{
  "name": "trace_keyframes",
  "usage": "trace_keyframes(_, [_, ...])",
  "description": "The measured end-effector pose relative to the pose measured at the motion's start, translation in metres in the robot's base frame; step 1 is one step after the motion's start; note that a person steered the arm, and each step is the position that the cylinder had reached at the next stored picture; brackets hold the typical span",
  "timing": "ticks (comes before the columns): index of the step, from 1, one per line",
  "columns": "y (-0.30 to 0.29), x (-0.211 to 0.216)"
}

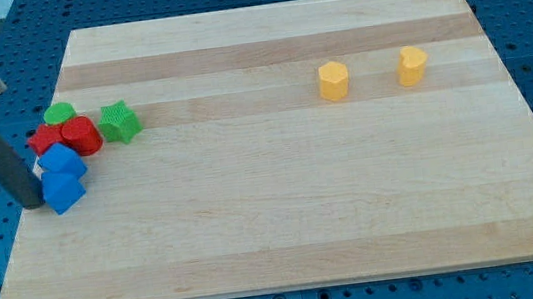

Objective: Move yellow hexagon into the blue triangle

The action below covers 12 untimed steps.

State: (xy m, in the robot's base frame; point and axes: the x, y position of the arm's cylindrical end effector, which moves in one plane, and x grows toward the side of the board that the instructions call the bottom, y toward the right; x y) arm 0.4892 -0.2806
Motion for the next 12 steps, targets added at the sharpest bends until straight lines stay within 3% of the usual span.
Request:
trace_keyframes(1, [0.001,-0.004])
trace_keyframes(3, [0.014,0.085])
trace_keyframes(4, [0.113,0.114])
trace_keyframes(5, [0.249,0.105])
trace_keyframes(6, [0.387,0.051])
trace_keyframes(7, [0.476,-0.033])
trace_keyframes(8, [0.523,-0.1])
trace_keyframes(10, [0.471,-0.119])
trace_keyframes(12, [0.373,-0.134])
